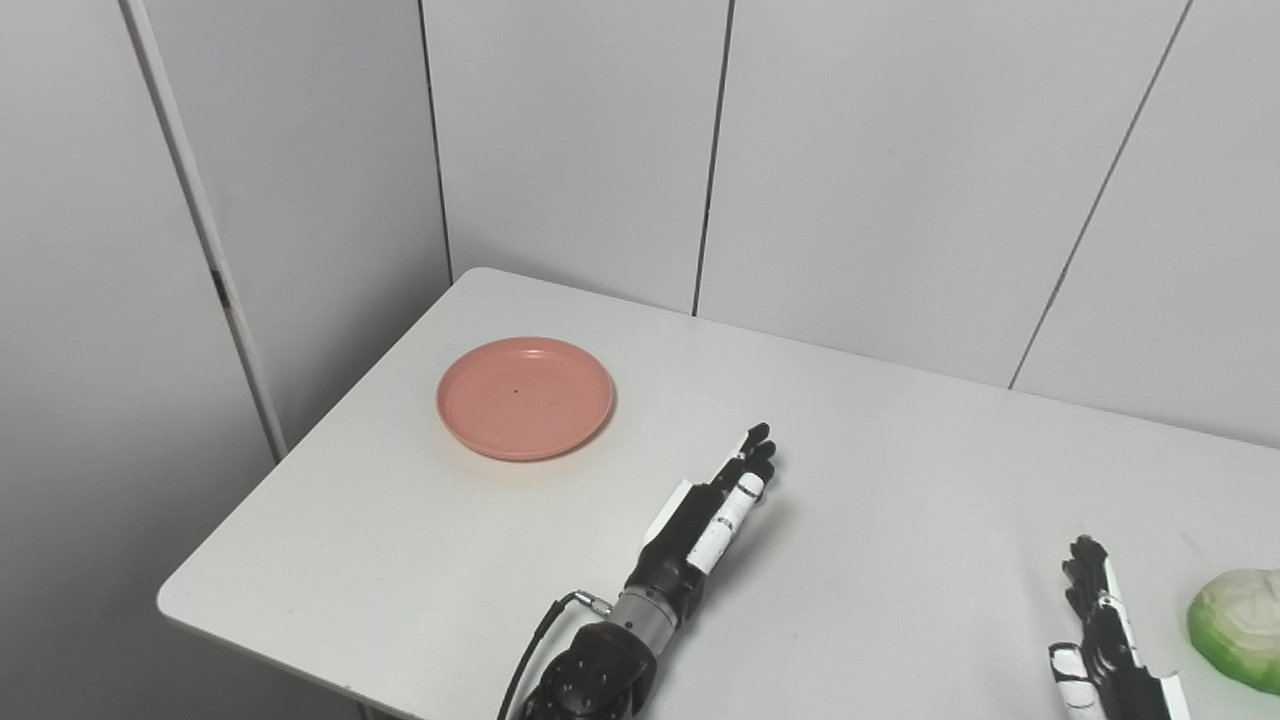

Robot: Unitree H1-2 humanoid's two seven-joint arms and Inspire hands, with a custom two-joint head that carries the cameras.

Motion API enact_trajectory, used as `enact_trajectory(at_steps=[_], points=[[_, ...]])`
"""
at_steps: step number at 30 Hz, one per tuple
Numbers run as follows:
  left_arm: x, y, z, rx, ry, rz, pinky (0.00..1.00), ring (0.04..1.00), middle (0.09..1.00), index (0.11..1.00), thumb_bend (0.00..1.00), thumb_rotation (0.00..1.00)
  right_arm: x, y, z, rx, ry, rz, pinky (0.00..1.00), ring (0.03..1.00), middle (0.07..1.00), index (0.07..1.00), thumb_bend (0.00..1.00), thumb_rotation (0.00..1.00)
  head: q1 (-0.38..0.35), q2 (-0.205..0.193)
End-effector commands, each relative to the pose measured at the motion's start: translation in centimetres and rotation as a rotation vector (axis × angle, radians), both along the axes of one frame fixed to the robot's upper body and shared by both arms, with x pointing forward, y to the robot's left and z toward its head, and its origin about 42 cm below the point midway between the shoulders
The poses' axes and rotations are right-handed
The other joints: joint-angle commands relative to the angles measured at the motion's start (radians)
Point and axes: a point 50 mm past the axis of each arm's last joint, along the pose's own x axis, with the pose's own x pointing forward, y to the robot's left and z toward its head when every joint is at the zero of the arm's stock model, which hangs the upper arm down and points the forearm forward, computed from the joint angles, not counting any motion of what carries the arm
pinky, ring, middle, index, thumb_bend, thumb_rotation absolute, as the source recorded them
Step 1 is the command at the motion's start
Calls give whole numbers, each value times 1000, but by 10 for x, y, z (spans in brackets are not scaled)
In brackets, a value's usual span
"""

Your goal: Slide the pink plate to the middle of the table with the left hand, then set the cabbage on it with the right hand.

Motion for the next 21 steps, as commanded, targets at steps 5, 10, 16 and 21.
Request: enact_trajectory(at_steps=[5,10,16,21], points=[[29,4,67,-16,-221,12,969,964,989,982,496,1000,10,-14,-24,-46,117,-49,1000,1000,1000,999,388,1000,4,6],[33,11,89,-25,-266,38,966,962,987,984,514,1000,11,-14,-23,-60,110,-53,1000,1000,1000,996,384,1000,8,7],[36,24,116,-41,-336,74,983,975,995,998,509,1000,11,-14,-22,-74,110,-53,1000,1000,1000,1000,366,1000,15,9],[41,42,136,-51,-388,115,987,978,992,998,522,1000,10,-14,-21,-73,113,-53,1000,1000,1000,1000,357,1000,18,11]])
